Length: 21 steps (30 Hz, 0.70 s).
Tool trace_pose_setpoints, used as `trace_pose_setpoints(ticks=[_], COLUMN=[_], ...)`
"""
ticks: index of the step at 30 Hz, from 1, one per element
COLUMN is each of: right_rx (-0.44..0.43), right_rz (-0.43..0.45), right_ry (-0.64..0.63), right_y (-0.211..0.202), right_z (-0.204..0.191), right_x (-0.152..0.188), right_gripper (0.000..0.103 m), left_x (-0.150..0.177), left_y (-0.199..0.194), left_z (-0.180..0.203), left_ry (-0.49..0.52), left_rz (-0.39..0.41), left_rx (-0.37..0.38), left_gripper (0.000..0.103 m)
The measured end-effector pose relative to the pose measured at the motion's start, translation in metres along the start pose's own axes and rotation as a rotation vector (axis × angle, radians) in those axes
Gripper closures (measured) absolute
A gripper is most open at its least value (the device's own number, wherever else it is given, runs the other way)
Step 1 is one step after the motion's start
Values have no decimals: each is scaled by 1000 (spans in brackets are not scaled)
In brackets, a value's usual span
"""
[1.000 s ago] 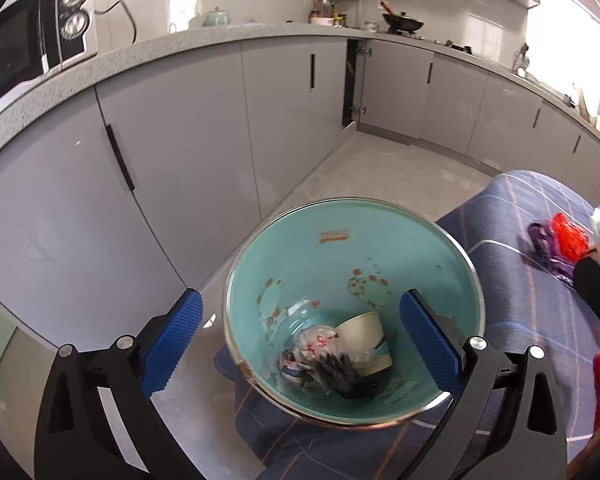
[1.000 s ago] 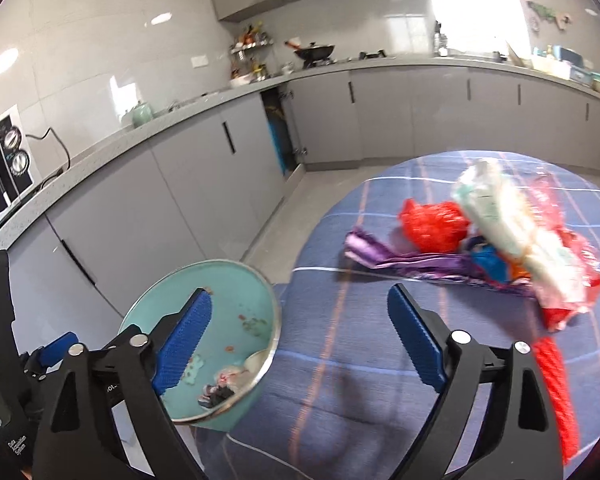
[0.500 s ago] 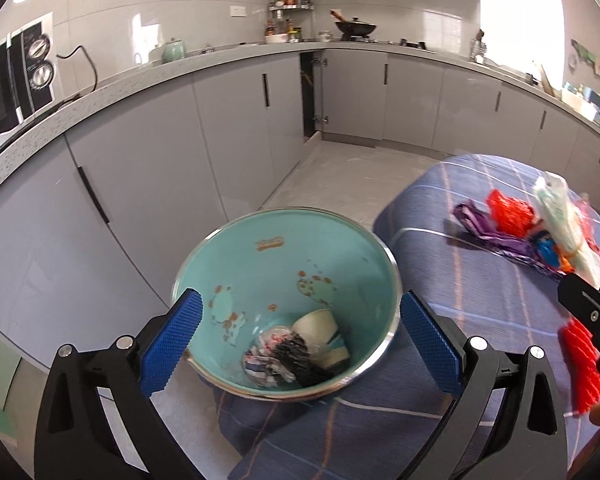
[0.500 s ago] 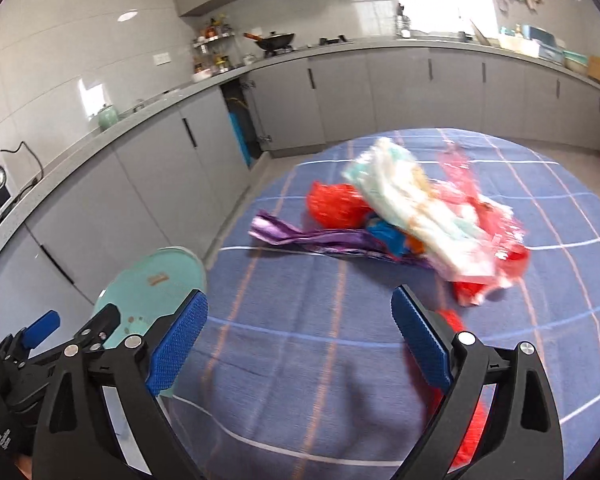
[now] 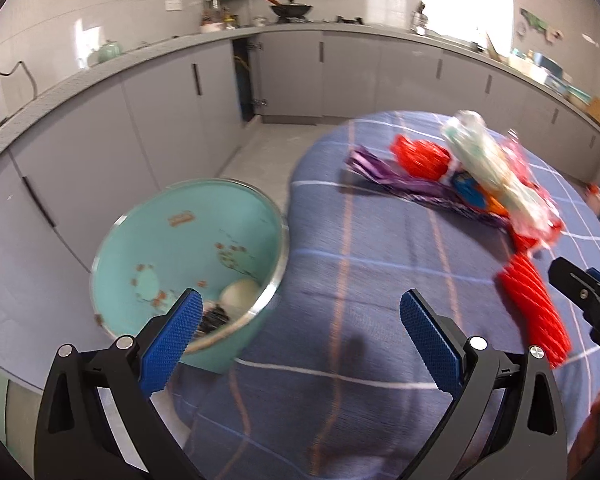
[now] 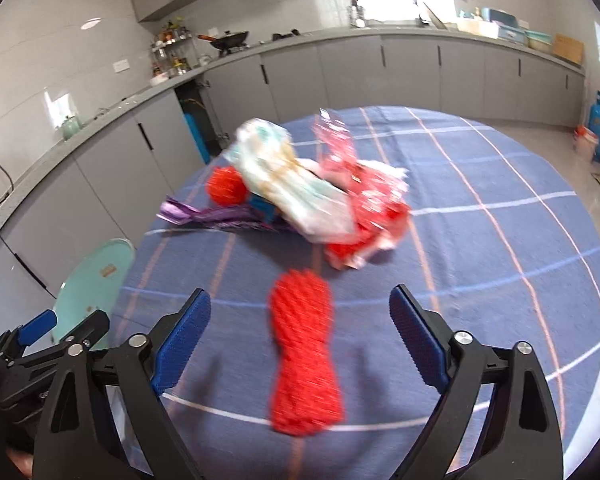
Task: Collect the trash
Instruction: 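Move both tools back toward the remaining trash on the table, then grasp the red mesh net with the right tool while the left tool grasps the clear plastic bag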
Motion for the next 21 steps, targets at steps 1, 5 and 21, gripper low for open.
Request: trace_pose_setpoints(ticks=[1,5,21], right_rx=[4,4,-7], right_rz=[-8,-46,-152], right_ry=[8,20,-57], right_y=[0,5,34], right_z=[5,17,0], right_x=[3,11,34], right_gripper=[23,33,70], left_x=[2,7,6], left_y=[0,2,6], left_z=[4,19,31], left_ry=[4,30,62], left_rz=[-3,-15,-22], left_rx=[6,33,57], left_gripper=[6,6,8])
Point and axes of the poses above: each gripper's, at about its wrist camera, not at the fingertips, and y roughly the way its jaws point, z to its right, x to its underside, the point moved 9 cm from there along y, roughly the way its jaws point, and after that the axes turned 1 degree about -y, right-handed, at the moved point
